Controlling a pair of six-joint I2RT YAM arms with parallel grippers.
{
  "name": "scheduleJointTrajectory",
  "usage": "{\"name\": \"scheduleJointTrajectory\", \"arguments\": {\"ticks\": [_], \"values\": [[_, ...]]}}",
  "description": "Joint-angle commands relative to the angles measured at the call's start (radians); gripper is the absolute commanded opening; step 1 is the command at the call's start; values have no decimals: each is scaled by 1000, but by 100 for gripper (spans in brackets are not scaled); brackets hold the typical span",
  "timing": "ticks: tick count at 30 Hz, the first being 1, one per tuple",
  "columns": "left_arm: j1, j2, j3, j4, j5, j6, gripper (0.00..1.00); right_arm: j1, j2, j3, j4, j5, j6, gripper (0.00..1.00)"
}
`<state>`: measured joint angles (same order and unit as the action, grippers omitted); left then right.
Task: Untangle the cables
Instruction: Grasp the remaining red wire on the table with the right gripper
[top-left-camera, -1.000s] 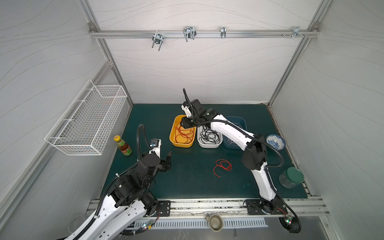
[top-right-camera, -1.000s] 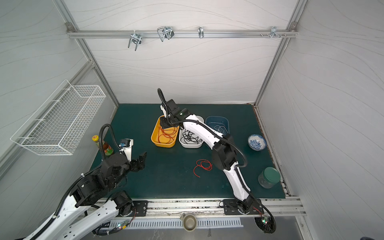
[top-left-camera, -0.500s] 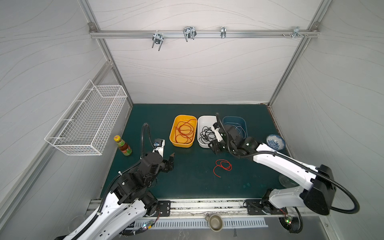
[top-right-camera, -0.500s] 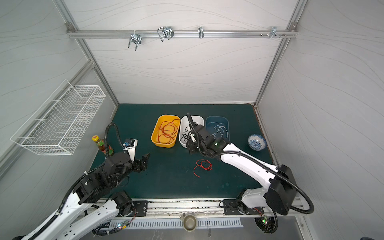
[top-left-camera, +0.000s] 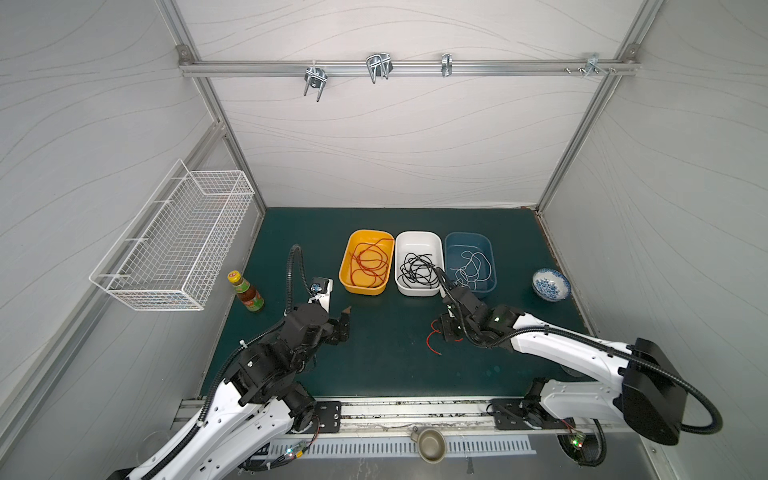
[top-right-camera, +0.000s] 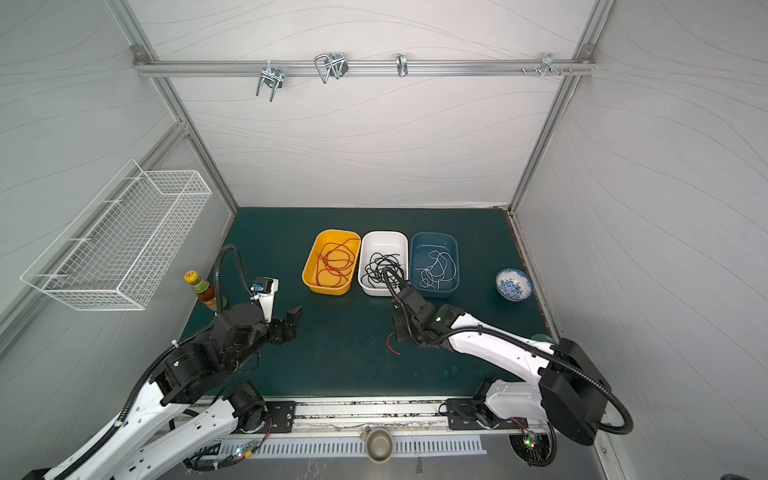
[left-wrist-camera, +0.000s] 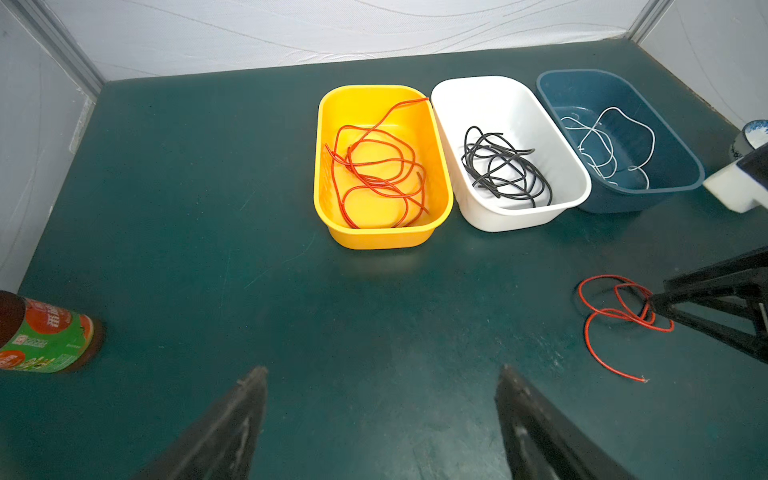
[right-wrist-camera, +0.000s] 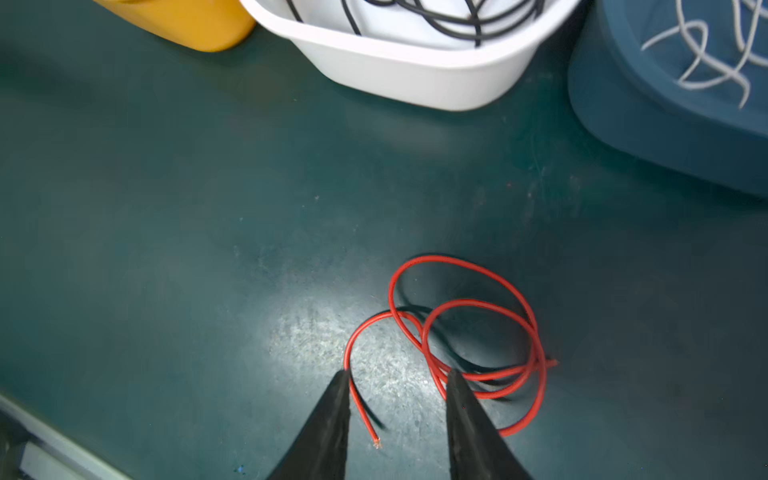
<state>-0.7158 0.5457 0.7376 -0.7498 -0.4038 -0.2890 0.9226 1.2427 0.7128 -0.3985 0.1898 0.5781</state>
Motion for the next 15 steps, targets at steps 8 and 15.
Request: {"name": "scheduleJointTrajectory", "arguments": {"ticks": [8, 15], "values": [[3, 2, 9, 41, 4, -2, 87, 21, 132, 2, 58, 48, 40, 37], [3, 2, 8, 41, 4, -3, 87, 21, 184, 17, 58, 85, 35, 31]]}}
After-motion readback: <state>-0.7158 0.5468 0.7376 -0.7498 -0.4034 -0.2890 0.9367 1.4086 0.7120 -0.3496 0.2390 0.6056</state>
